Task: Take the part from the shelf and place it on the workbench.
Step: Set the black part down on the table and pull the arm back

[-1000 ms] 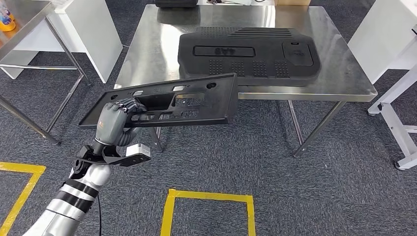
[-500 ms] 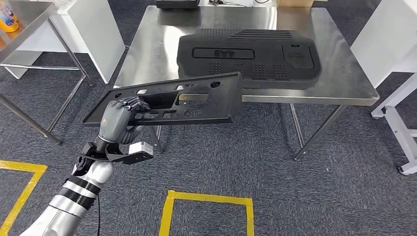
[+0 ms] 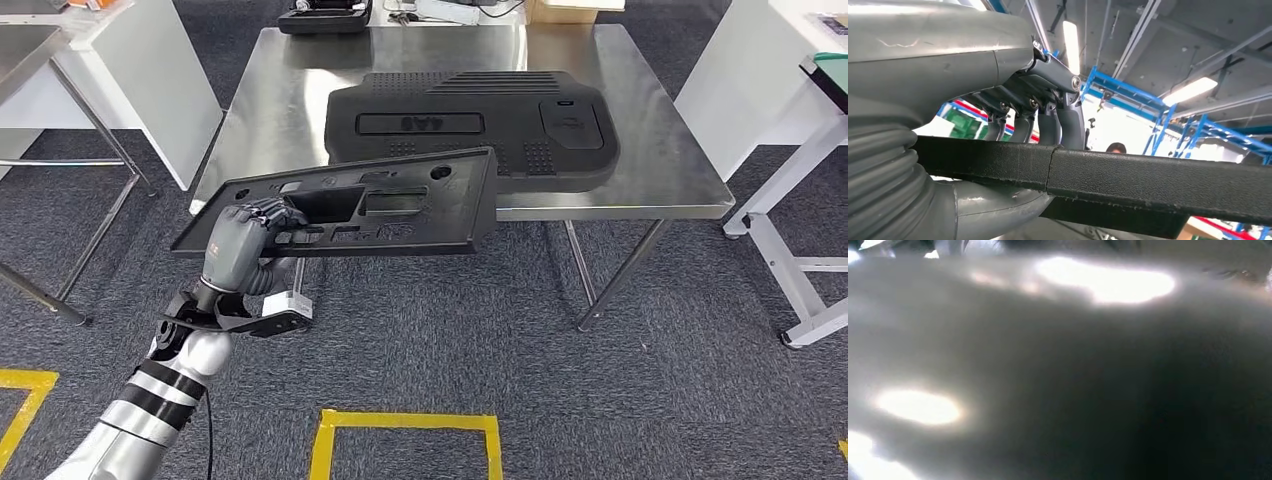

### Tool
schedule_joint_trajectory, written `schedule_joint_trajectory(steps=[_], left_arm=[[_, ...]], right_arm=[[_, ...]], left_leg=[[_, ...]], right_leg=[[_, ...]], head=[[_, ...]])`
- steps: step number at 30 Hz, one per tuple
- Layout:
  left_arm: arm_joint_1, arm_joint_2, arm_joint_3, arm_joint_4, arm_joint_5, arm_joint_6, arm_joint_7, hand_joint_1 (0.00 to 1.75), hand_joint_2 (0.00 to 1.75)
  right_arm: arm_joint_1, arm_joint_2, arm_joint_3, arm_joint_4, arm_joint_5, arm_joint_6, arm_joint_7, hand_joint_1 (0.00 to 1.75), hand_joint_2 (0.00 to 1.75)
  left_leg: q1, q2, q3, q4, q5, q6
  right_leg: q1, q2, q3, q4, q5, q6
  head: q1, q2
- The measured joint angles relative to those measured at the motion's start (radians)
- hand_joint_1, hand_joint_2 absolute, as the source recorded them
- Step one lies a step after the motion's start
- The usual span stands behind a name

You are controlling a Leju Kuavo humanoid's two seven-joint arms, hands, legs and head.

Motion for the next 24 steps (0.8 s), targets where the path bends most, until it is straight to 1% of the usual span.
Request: schedule_joint_trajectory(steps=[2,3,4,5,6,7,8,9,10,11,12,13,14,15,16,17,18,19,20,21,23,24], left_arm=[[-0.012,-0.006,-0.003,-0.001,-0.002,0.000,0.002,1.75,1.75],[-0.017,-0.009,-0.004,-0.001,-0.003,0.000,0.003,1.75,1.75],[-0.024,-0.011,-0.005,-0.001,-0.004,0.000,0.004,1.75,1.75],[-0.031,-0.014,-0.007,-0.001,-0.005,-0.001,0.004,1.75,1.75],[-0.039,-0.018,-0.010,-0.001,-0.006,-0.002,0.005,1.75,1.75],[-0.045,-0.022,-0.014,-0.001,-0.006,-0.004,0.005,1.75,1.75],[-0.050,-0.027,-0.019,-0.001,-0.007,-0.006,0.006,1.75,1.75],[-0.054,-0.031,-0.025,0.000,-0.008,-0.008,0.006,1.75,1.75],[-0.058,-0.037,-0.030,0.000,-0.010,-0.010,0.006,1.75,1.75],[-0.064,-0.042,-0.036,0.001,-0.011,-0.011,0.007,1.75,1.75],[-0.072,-0.047,-0.041,0.001,-0.013,-0.012,0.008,1.75,1.75],[-0.081,-0.052,-0.046,0.002,-0.015,-0.012,0.009,1.75,1.75],[-0.090,-0.056,-0.051,0.003,-0.016,-0.011,0.010,1.75,1.75],[-0.099,-0.060,-0.056,0.005,-0.018,-0.011,0.011,1.75,1.75],[-0.106,-0.065,-0.062,0.008,-0.021,-0.010,0.012,1.75,1.75],[-0.113,-0.070,-0.068,0.011,-0.024,-0.009,0.012,1.75,1.75],[-0.119,-0.074,-0.074,0.014,-0.026,-0.009,0.013,1.75,1.75],[-0.126,-0.077,-0.080,0.017,-0.028,-0.009,0.014,1.75,1.75],[-0.133,-0.080,-0.085,0.020,-0.029,-0.009,0.013,1.75,1.75],[-0.139,-0.083,-0.090,0.022,-0.030,-0.009,0.013,1.75,1.75],[-0.146,-0.089,-0.102,0.029,-0.032,-0.011,0.013,1.75,1.75],[-0.146,-0.092,-0.109,0.034,-0.033,-0.012,0.013,1.75,1.75]], right_arm=[[0.000,0.000,0.000,0.000,0.003,0.000,-0.001,0.00,0.00],[0.000,0.000,0.000,0.000,0.004,0.000,-0.002,0.00,0.00],[0.000,0.000,0.001,0.000,0.006,0.000,-0.002,0.00,0.00],[-0.001,0.000,0.001,0.000,0.008,0.001,-0.002,0.00,0.00],[-0.001,0.000,0.002,0.000,0.010,0.002,-0.002,0.00,0.00],[-0.003,0.000,0.004,0.000,0.011,0.003,-0.003,0.00,0.00],[-0.003,0.000,0.006,0.000,0.013,0.005,-0.003,0.00,0.00],[-0.003,0.000,0.007,0.000,0.015,0.005,-0.004,0.00,0.00],[-0.003,0.000,0.008,0.000,0.017,0.005,-0.005,0.00,0.00],[-0.002,0.000,0.009,0.000,0.019,0.005,-0.006,0.00,0.00],[-0.002,-0.001,0.010,0.000,0.021,0.005,-0.007,0.00,0.00],[-0.003,-0.002,0.010,0.000,0.023,0.005,-0.008,0.00,0.00],[-0.004,-0.002,0.011,0.000,0.025,0.006,-0.009,0.00,0.00],[-0.005,-0.003,0.013,0.000,0.026,0.006,-0.010,0.00,0.00],[-0.007,-0.003,0.014,0.000,0.028,0.006,-0.011,0.00,0.00],[-0.008,-0.003,0.015,0.000,0.029,0.006,-0.011,0.00,0.00],[-0.008,-0.003,0.016,0.000,0.030,0.006,-0.012,0.00,0.00],[-0.007,-0.003,0.016,0.000,0.032,0.006,-0.012,0.00,0.00],[-0.006,-0.003,0.017,0.000,0.033,0.006,-0.012,0.00,0.00],[-0.006,-0.003,0.017,0.000,0.035,0.006,-0.012,0.00,0.00],[-0.008,-0.003,0.017,0.000,0.038,0.007,-0.012,0.00,0.00],[-0.009,-0.003,0.018,0.000,0.040,0.007,-0.012,0.00,0.00]], left_leg=[[-0.004,0.000,0.009,-0.014,-0.010,0.002],[-0.004,-0.001,0.013,-0.018,-0.010,0.006],[-0.003,-0.001,0.018,-0.021,-0.011,0.010],[-0.002,-0.001,0.022,-0.023,-0.012,0.015],[-0.002,-0.001,0.025,-0.024,-0.015,0.019],[-0.003,0.000,0.026,-0.024,-0.018,0.023],[-0.005,0.000,0.029,-0.024,-0.021,0.026],[-0.006,0.001,0.033,-0.024,-0.025,0.028],[-0.007,0.001,0.039,-0.024,-0.030,0.029],[-0.007,0.001,0.047,-0.024,-0.036,0.028],[-0.007,0.000,0.055,-0.024,-0.042,0.027],[-0.008,0.000,0.064,-0.024,-0.048,0.024],[-0.009,0.001,0.069,-0.025,-0.054,0.020],[-0.010,0.001,0.070,-0.026,-0.058,0.016],[-0.011,0.002,0.072,-0.025,-0.059,0.011],[-0.012,0.003,0.074,-0.024,-0.061,0.006],[-0.011,0.003,0.075,-0.019,-0.065,0.001],[-0.010,0.004,0.071,-0.003,-0.071,-0.003],[-0.009,0.004,0.056,0.028,-0.083,-0.007],[-0.008,0.004,0.027,0.081,-0.101,-0.010],[-0.007,0.003,-0.050,0.205,-0.143,-0.017],[-0.005,0.003,-0.081,0.243,-0.154,-0.020]], right_leg=[[0.001,0.000,0.000,0.000,0.002,0.013],[0.001,-0.004,-0.002,0.005,-0.001,0.019],[0.001,-0.010,-0.012,0.023,-0.009,0.022],[0.000,-0.016,-0.034,0.059,-0.025,0.023],[-0.001,-0.022,-0.071,0.117,-0.045,0.023],[-0.001,-0.025,-0.114,0.186,-0.065,0.022],[-0.002,-0.025,-0.156,0.247,-0.080,0.023],[-0.002,-0.026,-0.187,0.283,-0.083,0.027],[-0.002,-0.026,-0.199,0.281,-0.069,0.032],[-0.002,-0.026,-0.190,0.236,-0.037,0.041],[-0.002,-0.028,-0.165,0.161,0.006,0.049],[0.000,-0.032,-0.140,0.087,0.043,0.049],[0.003,-0.035,-0.119,0.030,0.063,0.042],[0.006,-0.038,-0.106,-0.002,0.073,0.031],[0.009,-0.039,-0.102,-0.009,0.072,0.017],[0.010,-0.038,-0.096,-0.011,0.070,0.006],[0.007,-0.037,-0.088,-0.013,0.075,-0.001],[0.002,-0.036,-0.079,-0.016,0.074,-0.008],[-0.001,-0.035,-0.069,-0.018,0.071,-0.014],[-0.004,-0.034,-0.062,-0.019,0.068,-0.019],[-0.004,-0.032,-0.050,-0.019,0.059,-0.029],[-0.004,-0.030,-0.044,-0.019,0.054,-0.031]], head=[[0.000,0.000],[0.001,0.000],[0.001,0.000],[0.003,0.000],[0.004,0.000],[0.005,0.000],[0.006,0.000],[0.006,0.000],[0.006,0.000],[0.006,0.000],[0.006,0.000],[0.007,0.000],[0.006,0.000],[0.006,0.000],[0.005,0.000],[0.004,0.000],[0.004,0.000],[0.003,0.000],[0.002,0.000],[0.001,0.000],[0.000,0.000],[0.000,0.000]])
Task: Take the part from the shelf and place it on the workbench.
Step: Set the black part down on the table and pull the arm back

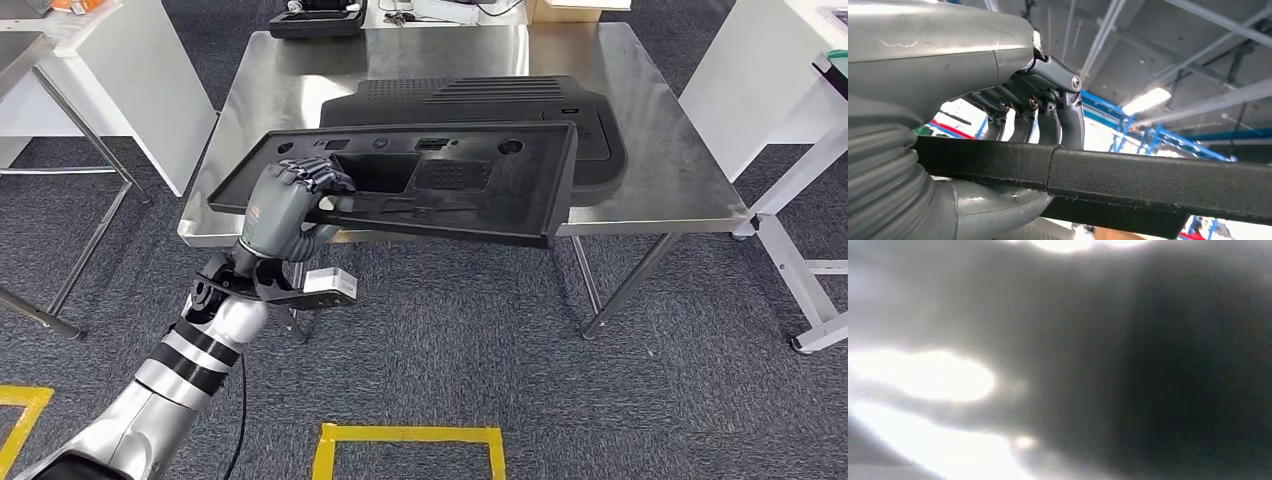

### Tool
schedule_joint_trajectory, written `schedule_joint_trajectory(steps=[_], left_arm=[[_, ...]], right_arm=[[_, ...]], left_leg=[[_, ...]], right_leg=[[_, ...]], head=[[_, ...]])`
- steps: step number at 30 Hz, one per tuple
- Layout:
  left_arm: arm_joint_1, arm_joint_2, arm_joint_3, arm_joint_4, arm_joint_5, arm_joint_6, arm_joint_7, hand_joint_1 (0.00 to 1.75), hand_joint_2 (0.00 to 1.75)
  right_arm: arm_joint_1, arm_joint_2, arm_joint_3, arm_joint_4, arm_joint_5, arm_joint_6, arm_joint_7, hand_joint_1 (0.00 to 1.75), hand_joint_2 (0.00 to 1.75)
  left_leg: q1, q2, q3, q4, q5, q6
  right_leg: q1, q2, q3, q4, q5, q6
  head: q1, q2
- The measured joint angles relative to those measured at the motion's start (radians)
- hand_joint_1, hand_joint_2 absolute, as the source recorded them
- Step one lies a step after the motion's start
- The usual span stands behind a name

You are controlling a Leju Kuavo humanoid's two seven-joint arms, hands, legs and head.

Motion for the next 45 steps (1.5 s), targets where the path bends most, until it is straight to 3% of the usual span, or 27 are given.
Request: schedule_joint_trajectory(steps=[1,2,4,5,7,10,12,15,16,17,19,21,23,26,27,29,30,31,32,33,35,37,39,41,42,45], left_arm=[[-0.001,-0.003,-0.007,0.005,-0.001,-0.001,0.000,1.75,1.75],[-0.003,-0.006,-0.013,0.009,-0.002,-0.003,0.000,1.75,1.75],[-0.011,-0.014,-0.024,0.018,-0.003,-0.003,0.000,1.75,1.75],[-0.017,-0.017,-0.029,0.022,-0.004,-0.004,0.000,1.75,1.75],[-0.027,-0.027,-0.038,0.029,-0.004,-0.006,0.000,1.75,1.75],[-0.036,-0.040,-0.048,0.035,-0.004,-0.008,0.002,1.75,1.75],[-0.047,-0.050,-0.053,0.038,-0.003,-0.010,0.004,1.75,1.75],[-0.055,-0.058,-0.063,0.046,-0.003,-0.013,0.004,1.75,1.75],[-0.055,-0.060,-0.066,0.050,-0.003,-0.014,0.004,1.75,1.75],[-0.055,-0.060,-0.068,0.053,-0.004,-0.015,0.004,1.75,1.75],[-0.057,-0.062,-0.071,0.056,-0.004,-0.015,0.004,1.75,1.75],[-0.064,-0.064,-0.073,0.057,-0.004,-0.016,0.004,1.75,1.75],[-0.071,-0.066,-0.077,0.062,-0.004,-0.019,0.004,1.75,1.75],[-0.080,-0.068,-0.081,0.071,-0.004,-0.020,0.007,1.75,1.75],[-0.082,-0.069,-0.082,0.074,-0.004,-0.020,0.008,1.75,1.75],[-0.083,-0.068,-0.083,0.082,-0.004,-0.020,0.009,1.75,1.75],[-0.081,-0.067,-0.084,0.087,-0.004,-0.020,0.010,1.75,1.75],[-0.079,-0.067,-0.085,0.091,-0.004,-0.020,0.011,1.75,1.75],[-0.077,-0.066,-0.087,0.095,-0.004,-0.020,0.011,1.75,1.75],[-0.077,-0.066,-0.088,0.098,-0.004,-0.020,0.012,1.75,1.75],[-0.079,-0.065,-0.089,0.102,-0.004,-0.020,0.012,1.75,1.75],[-0.082,-0.066,-0.090,0.106,-0.003,-0.019,0.012,1.75,1.75],[-0.084,-0.066,-0.091,0.108,-0.004,-0.018,0.013,1.75,1.75],[-0.085,-0.066,-0.092,0.108,-0.004,-0.018,0.013,1.75,1.75],[-0.086,-0.067,-0.092,0.108,-0.004,-0.018,0.013,1.75,1.75],[-0.081,-0.067,-0.093,0.111,-0.004,-0.018,0.013,1.75,1.75]], right_arm=[[0.000,0.000,0.001,0.000,0.002,0.000,0.000,0.00,0.00],[0.000,0.001,0.003,0.000,0.004,0.001,0.000,0.00,0.00],[0.001,0.001,0.006,0.000,0.006,0.001,-0.001,0.00,0.00],[0.000,0.002,0.007,0.000,0.007,0.001,-0.001,0.00,0.00],[-0.001,0.002,0.009,0.000,0.008,0.002,-0.003,0.00,0.00],[-0.001,0.002,0.012,0.000,0.010,0.002,-0.004,0.00,0.00],[-0.002,0.002,0.014,0.000,0.013,0.002,-0.004,0.00,0.00],[-0.003,0.003,0.015,0.000,0.014,0.002,-0.004,0.00,0.00],[-0.002,0.003,0.015,0.000,0.014,0.002,-0.004,0.00,0.00],[-0.002,0.004,0.015,0.000,0.014,0.002,-0.004,0.00,0.00],[-0.001,0.003,0.015,0.000,0.014,0.002,-0.004,0.00,0.00],[-0.002,0.003,0.015,0.000,0.014,0.002,-0.004,0.00,0.00],[-0.005,0.003,0.015,0.000,0.014,0.003,-0.004,0.00,0.00],[-0.005,0.004,0.016,0.000,0.014,0.006,-0.006,0.00,0.00],[-0.004,0.005,0.016,0.000,0.014,0.007,-0.006,0.00,0.00],[-0.003,0.006,0.016,0.000,0.014,0.009,-0.006,0.00,0.00],[-0.002,0.006,0.016,0.000,0.014,0.009,-0.006,0.00,0.00],[-0.002,0.006,0.016,0.000,0.014,0.010,-0.006,0.00,0.00],[-0.001,0.007,0.016,0.000,0.014,0.010,-0.006,0.00,0.00],[0.001,0.008,0.016,0.001,0.014,0.010,-0.006,0.00,0.00],[0.002,0.010,0.016,0.001,0.014,0.011,-0.006,0.00,0.00],[0.000,0.010,0.016,0.001,0.014,0.011,-0.006,0.00,0.00],[-0.002,0.010,0.016,0.002,0.014,0.011,-0.006,0.00,0.00],[-0.004,0.011,0.016,0.002,0.014,0.011,-0.006,0.00,0.00],[-0.004,0.011,0.016,0.002,0.014,0.011,-0.006,0.00,0.00],[-0.004,0.012,0.016,0.002,0.014,0.011,-0.006,0.00,0.00]], left_leg=[[0.003,0.000,-0.016,0.004,0.010,-0.003],[0.006,0.000,-0.014,-0.029,0.042,-0.005],[0.012,0.000,0.026,-0.157,0.135,-0.007],[0.012,0.000,0.045,-0.212,0.155,-0.005],[0.007,-0.001,0.063,-0.255,0.161,0.007],[0.004,-0.001,0.072,-0.259,0.165,0.029],[0.005,-0.002,0.077,-0.263,0.163,0.041],[0.000,-0.003,0.082,-0.263,0.152,0.053],[-0.002,-0.004,0.087,-0.263,0.147,0.054],[-0.003,-0.005,0.093,-0.263,0.142,0.054],[-0.004,-0.007,0.109,-0.264,0.129,0.051],[-0.008,-0.009,0.122,-0.264,0.115,0.042],[-0.012,-0.009,0.127,-0.266,0.105,0.032],[-0.009,-0.005,0.122,-0.242,0.085,0.017],[-0.008,-0.004,0.102,-0.198,0.065,0.012],[-0.006,-0.002,0.027,-0.061,0.014,0.005],[-0.004,-0.002,-0.012,0.000,0.000,0.002],[-0.002,-0.002,-0.038,0.030,0.004,0.000],[0.000,-0.001,-0.045,0.019,0.032,-0.001],[0.002,0.000,-0.033,-0.029,0.076,-0.001],[0.005,0.000,0.019,-0.164,0.159,-0.001],[0.002,-0.001,0.058,-0.240,0.174,0.007],[-0.001,-0.005,0.070,-0.255,0.158,0.022],[0.001,-0.008,0.079,-0.262,0.153,0.035],[0.002,-0.008,0.085,-0.265,0.150,0.042],[0.001,-0.009,0.098,-0.268,0.133,0.055]], right_leg=[[-0.001,0.003,0.008,0.000,-0.006,0.001],[-0.002,0.005,0.017,0.001,-0.012,0.004],[-0.004,0.009,0.036,0.002,-0.026,0.015],[-0.003,0.010,0.041,0.004,-0.033,0.021],[0.000,0.011,0.039,0.006,-0.041,0.034],[-0.001,0.008,0.030,0.015,-0.053,0.050],[-0.001,0.004,-0.013,0.091,-0.082,0.052],[-0.001,0.002,-0.140,0.287,-0.133,0.049],[-0.001,0.002,-0.163,0.306,-0.125,0.053],[-0.001,0.002,-0.166,0.284,-0.101,0.060],[0.000,0.000,-0.117,0.143,-0.021,0.071],[0.007,-0.003,-0.064,0.029,0.025,0.064],[0.014,-0.003,-0.049,0.007,0.024,0.048],[0.002,-0.002,-0.032,0.001,0.016,0.027],[-0.003,-0.002,-0.022,-0.002,0.012,0.018],[-0.003,-0.001,-0.005,-0.002,-0.002,0.004],[-0.002,-0.001,0.003,-0.002,-0.009,0.002],[-0.002,0.000,0.013,-0.002,-0.016,0.003],[-0.003,0.002,0.025,-0.002,-0.025,0.006],[-0.004,0.003,0.038,-0.002,-0.035,0.009],[-0.002,0.005,0.062,0.000,-0.056,0.020],[0.002,0.006,0.072,0.000,-0.069,0.033],[0.004,0.006,0.073,0.002,-0.069,0.044],[0.003,0.004,0.049,0.042,-0.066,0.049],[0.003,0.003,0.016,0.090,-0.071,0.050],[0.002,0.001,-0.122,0.281,-0.125,0.047]], head=[[0.000,0.000],[0.000,0.000],[0.000,0.000],[-0.001,0.000],[0.000,0.000],[0.002,0.000],[0.006,0.000],[0.010,0.000],[0.010,0.000],[0.010,0.000],[0.011,0.000],[0.011,0.000],[0.010,0.000],[0.008,0.000],[0.007,0.000],[0.006,0.000],[0.006,0.000],[0.006,0.000],[0.006,0.000],[0.006,0.000],[0.006,0.000],[0.007,0.000],[0.008,0.000],[0.010,0.000],[0.012,0.000],[0.015,0.000]])
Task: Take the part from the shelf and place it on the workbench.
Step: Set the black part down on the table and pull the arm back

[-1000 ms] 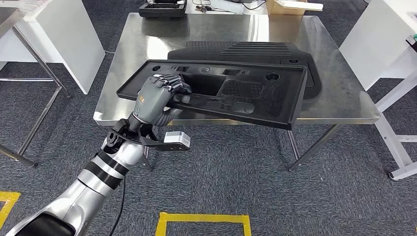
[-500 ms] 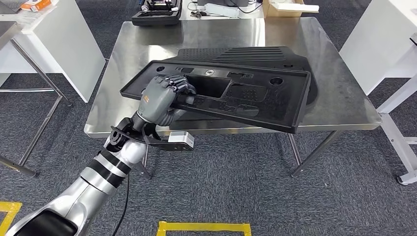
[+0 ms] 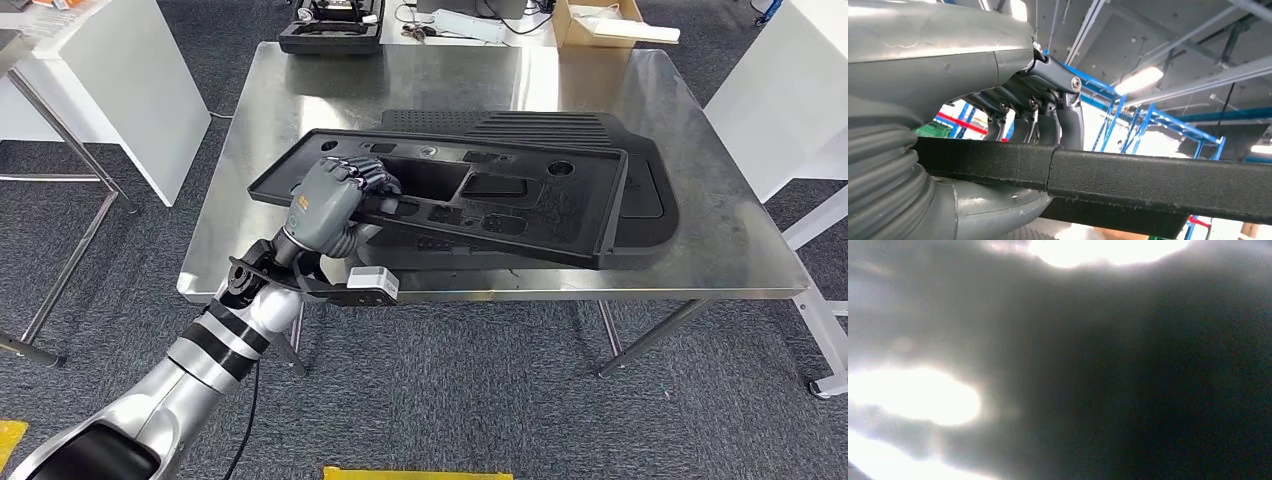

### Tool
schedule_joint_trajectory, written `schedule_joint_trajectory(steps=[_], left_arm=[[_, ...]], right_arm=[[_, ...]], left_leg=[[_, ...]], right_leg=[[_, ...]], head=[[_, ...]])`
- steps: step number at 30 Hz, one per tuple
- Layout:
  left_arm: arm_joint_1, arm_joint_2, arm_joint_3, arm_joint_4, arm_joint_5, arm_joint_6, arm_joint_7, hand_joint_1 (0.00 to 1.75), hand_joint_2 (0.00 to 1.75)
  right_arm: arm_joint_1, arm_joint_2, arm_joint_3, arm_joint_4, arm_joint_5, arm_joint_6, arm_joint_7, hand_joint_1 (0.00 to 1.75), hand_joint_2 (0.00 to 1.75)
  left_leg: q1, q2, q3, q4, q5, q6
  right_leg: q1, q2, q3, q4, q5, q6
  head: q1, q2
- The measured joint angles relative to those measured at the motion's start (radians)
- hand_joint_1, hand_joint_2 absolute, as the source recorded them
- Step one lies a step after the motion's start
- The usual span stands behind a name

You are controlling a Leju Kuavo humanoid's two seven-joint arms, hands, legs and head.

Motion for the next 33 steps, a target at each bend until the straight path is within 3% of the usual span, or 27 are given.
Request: schedule_joint_trajectory(steps=[1,2,3,5,7,9,11,13,15,17,18,19,21,22,23,24,26,27,29,31,32,33], left_arm=[[0.004,0.000,-0.001,0.002,0.000,0.000,0.000,1.75,1.75],[0.007,0.000,-0.001,0.005,0.000,0.000,0.000,1.75,1.75],[0.009,0.000,-0.001,0.007,0.000,0.000,0.000,1.75,1.75],[0.008,0.000,-0.001,0.009,0.000,0.000,0.000,1.75,1.75],[0.004,-0.002,-0.002,0.011,0.000,-0.001,0.000,1.75,1.75],[-0.001,-0.004,-0.003,0.011,-0.001,-0.002,0.000,1.75,1.75],[-0.006,-0.005,-0.004,0.011,-0.002,-0.001,0.000,1.75,1.75],[-0.008,-0.006,-0.005,0.012,-0.003,0.000,0.000,1.75,1.75],[-0.004,-0.005,-0.005,0.013,-0.003,0.000,0.001,1.75,1.75],[0.001,-0.004,-0.006,0.015,-0.003,0.000,0.002,1.75,1.75],[0.002,-0.004,-0.006,0.015,-0.003,0.000,0.002,1.75,1.75],[0.001,-0.003,-0.006,0.015,-0.003,0.000,0.002,1.75,1.75],[0.000,-0.002,-0.006,0.016,-0.003,0.000,0.002,1.75,1.75],[0.000,-0.002,-0.006,0.017,-0.002,0.000,0.002,1.75,1.75],[-0.002,-0.002,-0.007,0.018,-0.002,0.000,0.002,1.75,1.75],[-0.004,-0.003,-0.008,0.018,-0.002,0.000,0.002,1.75,1.75],[-0.009,-0.005,-0.010,0.018,-0.003,0.000,0.003,1.75,1.75],[-0.012,-0.005,-0.010,0.018,-0.003,0.001,0.003,1.75,1.75],[-0.014,-0.006,-0.011,0.018,-0.002,0.001,0.003,1.75,1.75],[-0.010,-0.006,-0.013,0.020,-0.002,0.000,0.003,1.75,1.75],[-0.005,-0.006,-0.013,0.021,-0.002,0.000,0.003,1.75,1.75],[-0.001,-0.006,-0.014,0.022,-0.002,0.000,0.003,1.75,1.75]], right_arm=[[0.001,0.001,0.000,0.000,0.000,0.000,0.000,0.00,0.00],[0.003,0.001,0.000,0.000,0.000,0.000,0.000,0.00,0.00],[0.005,0.001,0.000,0.000,0.000,0.000,0.000,0.00,0.00],[0.008,0.001,0.000,0.001,0.000,0.001,0.000,0.00,0.00],[0.006,0.001,0.000,0.001,0.001,0.002,0.000,0.00,0.00],[0.003,0.001,0.000,0.002,0.002,0.002,0.000,0.00,0.00],[0.004,0.002,0.000,0.002,0.003,0.002,0.000,0.00,0.00],[0.006,0.003,0.000,0.002,0.003,0.002,0.000,0.00,0.00],[0.006,0.003,0.000,0.002,0.003,0.002,0.000,0.00,0.00],[0.007,0.003,0.000,0.002,0.003,0.002,0.000,0.00,0.00],[0.008,0.003,0.000,0.002,0.003,0.002,0.000,0.00,0.00],[0.008,0.004,0.000,0.002,0.003,0.002,0.000,0.00,0.00],[0.009,0.007,0.000,0.003,0.003,0.003,0.000,0.00,0.00],[0.008,0.008,0.000,0.003,0.003,0.003,0.000,0.00,0.00],[0.007,0.009,0.000,0.004,0.003,0.003,0.000,0.00,0.00],[0.005,0.009,0.000,0.004,0.003,0.003,0.000,0.00,0.00],[0.002,0.008,0.000,0.004,0.003,0.003,0.000,0.00,0.00],[0.002,0.008,0.000,0.004,0.003,0.003,0.000,0.00,0.00],[0.001,0.008,0.000,0.004,0.003,0.003,0.000,0.00,0.00],[0.002,0.008,0.000,0.004,0.003,0.003,0.000,0.00,0.00],[0.003,0.008,0.000,0.004,0.003,0.003,0.000,0.00,0.00],[0.005,0.008,0.000,0.004,0.003,0.003,0.000,0.00,0.00]], left_leg=[[-0.001,-0.001,0.008,0.000,-0.008,0.001],[-0.001,-0.002,0.019,0.000,-0.016,0.001],[-0.001,-0.003,0.032,0.000,-0.026,0.000],[-0.003,-0.005,0.058,0.000,-0.046,-0.005],[-0.007,-0.007,0.077,-0.007,-0.066,-0.014],[-0.011,-0.008,0.092,-0.014,-0.074,-0.025],[-0.010,-0.003,0.090,0.009,-0.075,-0.034],[-0.008,0.004,0.032,0.114,-0.088,-0.042],[-0.007,0.007,-0.056,0.243,-0.136,-0.047],[-0.007,0.008,-0.106,0.275,-0.176,-0.049],[-0.007,0.008,-0.110,0.244,-0.166,-0.047],[-0.007,0.009,-0.099,0.184,-0.126,-0.043],[-0.010,0.008,-0.070,0.054,-0.011,-0.030],[-0.013,0.006,-0.057,0.014,0.029,-0.024],[-0.015,0.005,-0.050,-0.003,0.048,-0.017],[-0.018,0.004,-0.044,-0.005,0.047,-0.011],[-0.014,0.003,-0.030,-0.013,0.046,-0.001],[-0.011,0.002,-0.023,-0.016,0.044,0.003],[-0.008,0.001,-0.013,-0.021,0.034,0.009],[-0.008,-0.002,-0.002,-0.021,0.018,0.011],[-0.008,-0.003,0.008,-0.021,0.009,0.011],[-0.007,-0.005,0.021,-0.021,-0.001,0.009]], right_leg=[[0.000,0.000,-0.032,0.030,-0.013,0.000],[0.000,0.000,-0.046,0.025,-0.010,0.003],[0.000,0.000,-0.042,-0.016,0.014,0.010],[0.002,-0.004,-0.005,-0.163,0.105,0.024],[0.008,-0.010,0.026,-0.265,0.164,0.012],[0.011,-0.011,0.044,-0.287,0.166,-0.012],[0.004,-0.008,0.066,-0.293,0.165,-0.028],[0.000,-0.006,0.089,-0.293,0.156,-0.045],[0.002,-0.003,0.109,-0.293,0.138,-0.054],[0.005,0.001,0.135,-0.293,0.118,-0.053],[0.006,0.003,0.151,-0.293,0.106,-0.052],[0.007,0.005,0.169,-0.293,0.094,-0.050],[0.012,0.009,0.195,-0.293,0.070,-0.044],[0.014,0.010,0.205,-0.292,0.059,-0.039],[0.016,0.012,0.210,-0.289,0.052,-0.032],[0.018,0.013,0.216,-0.286,0.049,-0.025],[0.016,0.010,0.199,-0.256,0.053,-0.014],[0.014,0.007,0.172,-0.216,0.055,-0.011],[0.010,0.003,0.084,-0.092,0.038,-0.007],[0.004,0.002,-0.001,0.005,-0.007,-0.008],[0.002,0.002,-0.023,0.014,-0.019,-0.005],[0.000,0.001,-0.027,-0.013,-0.009,0.003]], head=[[0.000,0.000],[0.000,0.000],[0.000,0.000],[0.001,0.000],[0.002,0.000],[0.001,0.000],[-0.001,0.000],[-0.004,0.000],[-0.006,0.000],[-0.006,0.000],[-0.006,0.000],[-0.006,0.000],[-0.005,0.000],[-0.003,0.000],[-0.003,0.000],[-0.003,0.000],[-0.004,0.000],[-0.002,0.000],[-0.001,0.000],[0.000,0.000],[0.000,0.000],[0.000,0.000]])
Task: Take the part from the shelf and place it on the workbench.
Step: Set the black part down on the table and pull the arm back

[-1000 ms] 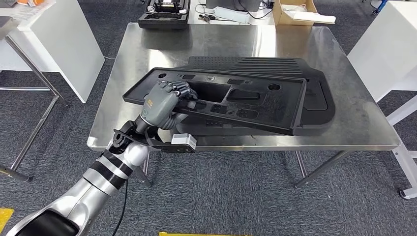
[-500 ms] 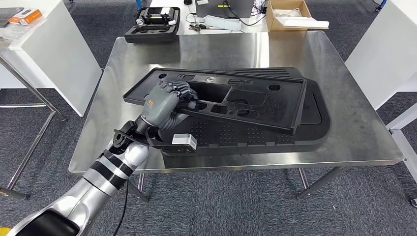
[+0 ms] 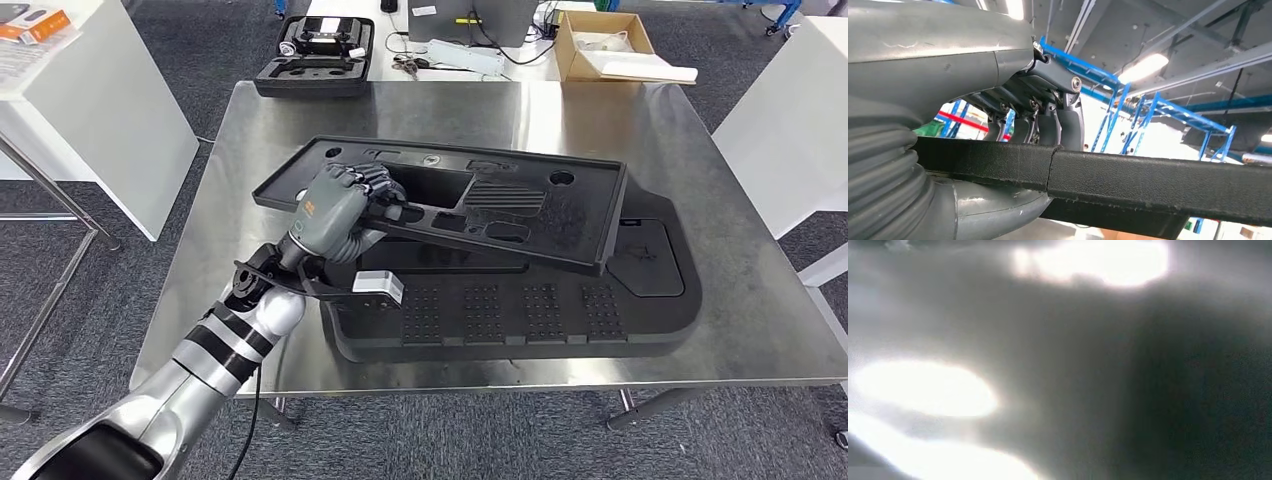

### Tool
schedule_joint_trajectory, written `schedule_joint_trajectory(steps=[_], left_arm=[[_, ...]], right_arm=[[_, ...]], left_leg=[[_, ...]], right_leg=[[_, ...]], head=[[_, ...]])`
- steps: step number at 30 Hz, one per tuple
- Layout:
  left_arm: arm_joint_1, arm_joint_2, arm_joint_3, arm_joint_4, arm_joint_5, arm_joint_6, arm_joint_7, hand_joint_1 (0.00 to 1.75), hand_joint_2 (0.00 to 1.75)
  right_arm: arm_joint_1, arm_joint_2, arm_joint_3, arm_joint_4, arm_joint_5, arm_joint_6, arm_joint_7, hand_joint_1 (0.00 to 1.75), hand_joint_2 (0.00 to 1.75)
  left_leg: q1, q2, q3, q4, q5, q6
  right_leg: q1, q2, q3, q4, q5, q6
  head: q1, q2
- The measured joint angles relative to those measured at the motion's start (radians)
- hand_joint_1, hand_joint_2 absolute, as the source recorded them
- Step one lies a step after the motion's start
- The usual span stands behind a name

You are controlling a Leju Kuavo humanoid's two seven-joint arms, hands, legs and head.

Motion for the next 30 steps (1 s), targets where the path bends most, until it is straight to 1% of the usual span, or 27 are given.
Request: schedule_joint_trajectory(steps=[1,2,3,4,5,6,7,8,9,10,11,12,13,14,15,16,17,18,19,20,21,23,25,30], left_arm=[[0.002,0.000,-0.001,0.001,0.000,0.000,0.000,1.75,1.75],[0.003,0.000,-0.001,0.001,0.000,0.000,0.000,1.75,1.75],[0.002,0.000,-0.001,0.001,0.000,0.000,0.000,1.75,1.75],[0.000,0.000,-0.001,0.002,0.000,0.000,0.000,1.75,1.75],[-0.002,0.000,-0.001,0.002,0.000,0.000,0.000,1.75,1.75],[-0.004,-0.001,-0.002,0.003,0.000,0.000,0.000,1.75,1.75],[-0.006,-0.002,-0.002,0.002,0.000,-0.001,0.000,1.75,1.75],[-0.007,-0.003,-0.003,0.002,0.000,-0.001,0.000,1.75,1.75],[-0.010,-0.004,-0.004,0.002,-0.001,-0.001,0.000,1.75,1.75],[-0.012,-0.004,-0.005,0.003,-0.001,-0.001,0.000,1.75,1.75],[-0.013,-0.004,-0.006,0.004,-0.001,-0.001,0.000,1.75,1.75],[-0.014,-0.004,-0.007,0.006,-0.001,-0.001,0.000,1.75,1.75],[-0.013,-0.004,-0.008,0.008,-0.002,-0.002,0.000,1.75,1.75],[-0.012,-0.004,-0.009,0.010,-0.004,-0.002,0.001,1.75,1.75],[-0.011,-0.004,-0.011,0.012,-0.007,-0.003,0.003,1.75,1.75],[-0.012,-0.004,-0.013,0.014,-0.012,-0.003,0.005,1.75,1.75],[-0.013,-0.004,-0.015,0.015,-0.017,-0.003,0.009,1.75,1.75],[-0.015,-0.004,-0.016,0.016,-0.022,-0.004,0.014,1.75,1.75],[-0.017,-0.004,-0.018,0.018,-0.026,-0.006,0.018,1.75,1.75],[-0.020,-0.005,-0.020,0.020,-0.032,-0.009,0.023,1.75,1.75],[-0.022,-0.006,-0.022,0.023,-0.039,-0.014,0.028,1.75,1.75],[-0.026,-0.007,-0.029,0.029,-0.058,-0.026,0.043,1.75,1.75],[-0.032,-0.008,-0.038,0.038,-0.082,-0.042,0.063,1.75,1.75],[-0.061,-0.009,-0.073,0.073,-0.164,-0.092,0.122,1.75,1.75]], right_arm=[[0.002,0.000,0.000,0.000,0.000,0.000,0.000,0.00,0.00],[0.003,0.000,0.000,0.000,0.000,0.000,0.000,0.00,0.00],[0.004,0.000,0.000,0.001,0.000,-0.001,0.000,0.00,0.00],[0.003,-0.001,0.000,0.001,0.000,-0.001,0.000,0.00,0.00],[0.001,0.000,0.000,0.002,0.000,-0.001,0.000,0.00,0.00],[-0.001,0.000,0.000,0.002,0.000,-0.001,0.000,0.00,0.00],[-0.003,0.000,0.000,0.002,0.000,-0.001,0.000,0.00,0.00],[-0.003,0.001,0.000,0.002,0.000,-0.001,0.000,0.00,0.00],[-0.002,0.002,0.000,0.002,0.000,-0.006,0.000,0.00,0.00],[-0.002,0.004,0.000,0.002,-0.001,-0.015,0.003,0.00,0.00],[-0.002,0.007,0.000,0.002,-0.002,-0.028,0.006,0.00,0.00],[-0.003,0.013,0.000,0.002,-0.003,-0.041,0.011,0.00,0.00],[-0.004,0.018,0.000,0.002,-0.003,-0.051,0.014,0.00,0.00],[-0.004,0.023,0.000,0.002,-0.003,-0.054,0.016,0.00,0.00],[-0.004,0.026,0.000,0.002,-0.003,-0.050,0.015,0.00,0.00],[-0.004,0.027,0.000,0.002,-0.002,-0.039,0.013,0.00,0.00],[-0.003,0.026,0.000,0.002,-0.002,-0.026,0.010,0.00,0.00],[-0.003,0.025,0.000,0.003,-0.001,-0.014,0.006,0.00,0.00],[-0.004,0.024,0.000,0.003,-0.001,-0.006,0.003,0.00,0.00],[-0.005,0.021,0.000,0.003,-0.001,-0.001,0.000,0.00,0.00],[-0.006,0.019,0.000,0.004,-0.002,0.001,-0.001,0.00,0.00],[-0.006,0.015,0.000,0.004,-0.002,0.003,-0.001,0.00,0.00],[-0.007,0.012,0.000,0.004,-0.002,0.003,-0.001,0.00,0.00],[-0.008,0.011,-0.001,0.004,-0.006,0.005,-0.002,0.00,0.00]], left_leg=[[0.001,-0.002,0.014,0.000,-0.011,-0.003],[0.001,-0.003,0.027,-0.001,-0.022,-0.007],[0.001,-0.004,0.040,0.000,-0.033,-0.012],[-0.001,-0.004,0.048,-0.002,-0.043,-0.017],[-0.003,-0.004,0.055,-0.005,-0.050,-0.023],[-0.005,-0.004,0.063,-0.006,-0.054,-0.029],[-0.005,-0.004,0.067,-0.008,-0.056,-0.033],[-0.004,-0.002,0.066,0.003,-0.056,-0.037],[-0.003,0.002,0.053,0.034,-0.057,-0.040],[-0.002,0.005,0.026,0.084,-0.063,-0.044],[-0.001,0.008,-0.014,0.148,-0.078,-0.048],[-0.001,0.010,-0.057,0.213,-0.102,-0.051],[-0.001,0.011,-0.096,0.261,-0.128,-0.053],[-0.001,0.011,-0.123,0.282,-0.140,-0.053],[-0.001,0.012,-0.134,0.270,-0.128,-0.050],[-0.002,0.012,-0.127,0.226,-0.089,-0.045],[-0.004,0.013,-0.107,0.157,-0.032,-0.037],[-0.007,0.013,-0.086,0.093,0.012,-0.029],[-0.010,0.013,-0.069,0.042,0.037,-0.023],[-0.014,0.014,-0.057,0.013,0.048,-0.018],[-0.016,0.014,-0.052,0.005,0.045,-0.016],[-0.016,0.013,-0.046,-0.001,0.054,-0.022],[-0.017,0.010,-0.048,-0.002,0.057,-0.027],[-0.019,0.008,-0.049,-0.002,0.052,-0.022]], right_leg=[[-0.002,-0.001,0.011,-0.057,0.030,0.013],[-0.004,-0.004,0.032,-0.131,0.078,0.027],[-0.004,-0.008,0.050,-0.200,0.124,0.034],[-0.001,-0.011,0.067,-0.248,0.155,0.028],[0.002,-0.013,0.077,-0.274,0.174,0.017],[0.005,-0.014,0.083,-0.280,0.175,0.000],[0.005,-0.012,0.094,-0.281,0.172,-0.013],[0.003,-0.012,0.102,-0.283,0.172,-0.020],[0.001,-0.011,0.113,-0.284,0.169,-0.027],[-0.001,-0.011,0.124,-0.286,0.165,-0.033],[0.000,-0.010,0.133,-0.287,0.159,-0.041],[0.002,-0.009,0.140,-0.287,0.153,-0.048],[0.004,-0.007,0.147,-0.286,0.146,-0.052],[0.007,-0.005,0.155,-0.286,0.139,-0.055],[0.010,-0.003,0.165,-0.286,0.132,-0.055],[0.013,-0.001,0.176,-0.286,0.124,-0.055],[0.015,0.001,0.186,-0.286,0.117,-0.054],[0.018,0.003,0.195,-0.286,0.110,-0.052],[0.020,0.004,0.198,-0.285,0.105,-0.049],[0.021,0.004,0.199,-0.284,0.101,-0.045],[0.022,0.004,0.197,-0.283,0.098,-0.042],[0.021,0.003,0.195,-0.282,0.096,-0.039],[0.020,0.001,0.196,-0.284,0.096,-0.039],[0.019,0.000,0.198,-0.293,0.095,-0.038]], head=[[0.000,0.000],[0.001,0.000],[0.001,0.000],[0.002,0.000],[0.002,0.000],[0.003,0.000],[0.001,0.000],[0.001,0.000],[0.000,0.000],[0.000,0.000],[0.000,0.000],[-0.001,0.000],[-0.001,0.000],[-0.001,0.000],[-0.001,0.000],[-0.001,0.000],[-0.001,0.000],[0.001,0.000],[0.003,0.000],[0.004,0.000],[0.006,0.000],[0.007,0.000],[0.007,0.000],[0.007,0.000]])
